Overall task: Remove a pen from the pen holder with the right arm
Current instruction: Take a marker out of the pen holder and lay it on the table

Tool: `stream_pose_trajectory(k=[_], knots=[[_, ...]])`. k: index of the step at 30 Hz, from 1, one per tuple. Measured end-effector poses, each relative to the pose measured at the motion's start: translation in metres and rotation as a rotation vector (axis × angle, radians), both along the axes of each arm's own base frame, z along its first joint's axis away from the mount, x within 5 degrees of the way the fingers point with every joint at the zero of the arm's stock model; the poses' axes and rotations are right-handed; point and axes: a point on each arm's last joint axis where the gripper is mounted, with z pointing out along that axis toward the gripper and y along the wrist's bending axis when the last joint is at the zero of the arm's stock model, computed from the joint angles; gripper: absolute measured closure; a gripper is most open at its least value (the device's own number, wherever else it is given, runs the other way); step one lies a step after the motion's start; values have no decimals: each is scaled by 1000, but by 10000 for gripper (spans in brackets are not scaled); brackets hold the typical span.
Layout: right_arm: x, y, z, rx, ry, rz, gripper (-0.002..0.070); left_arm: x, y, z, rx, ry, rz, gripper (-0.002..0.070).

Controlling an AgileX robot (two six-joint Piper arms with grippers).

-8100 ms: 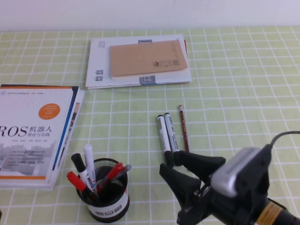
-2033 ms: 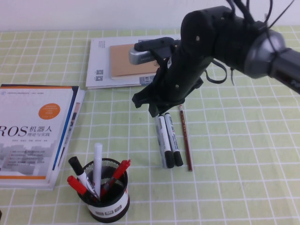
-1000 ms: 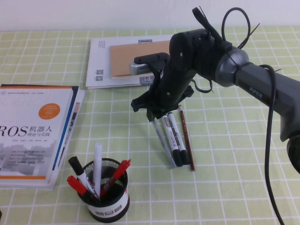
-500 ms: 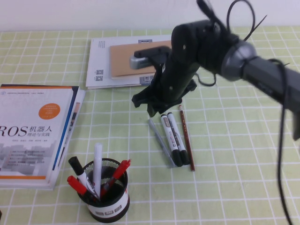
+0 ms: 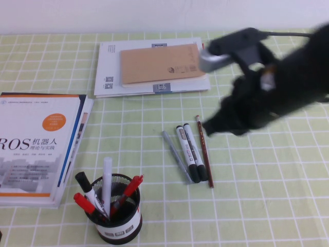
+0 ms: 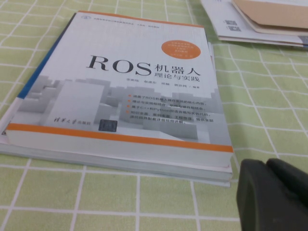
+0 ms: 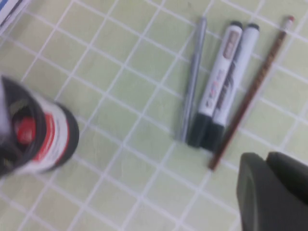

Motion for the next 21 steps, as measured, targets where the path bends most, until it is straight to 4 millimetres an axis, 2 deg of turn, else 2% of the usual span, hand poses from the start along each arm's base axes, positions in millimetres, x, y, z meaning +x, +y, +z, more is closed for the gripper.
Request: stream_pose_trajectory(k=[8, 15, 18, 21], knots=[[-85, -62, 10, 61, -62, -2, 688, 0, 0, 0, 0, 0, 0, 683], [-147, -103, 7, 38, 43, 20, 688, 0, 0, 0, 0, 0, 0, 683], [-166, -112, 9, 38, 93, 54, 688, 0, 0, 0, 0, 0, 0, 683], [-175, -119, 10, 1, 94, 90, 688, 0, 0, 0, 0, 0, 0, 683]])
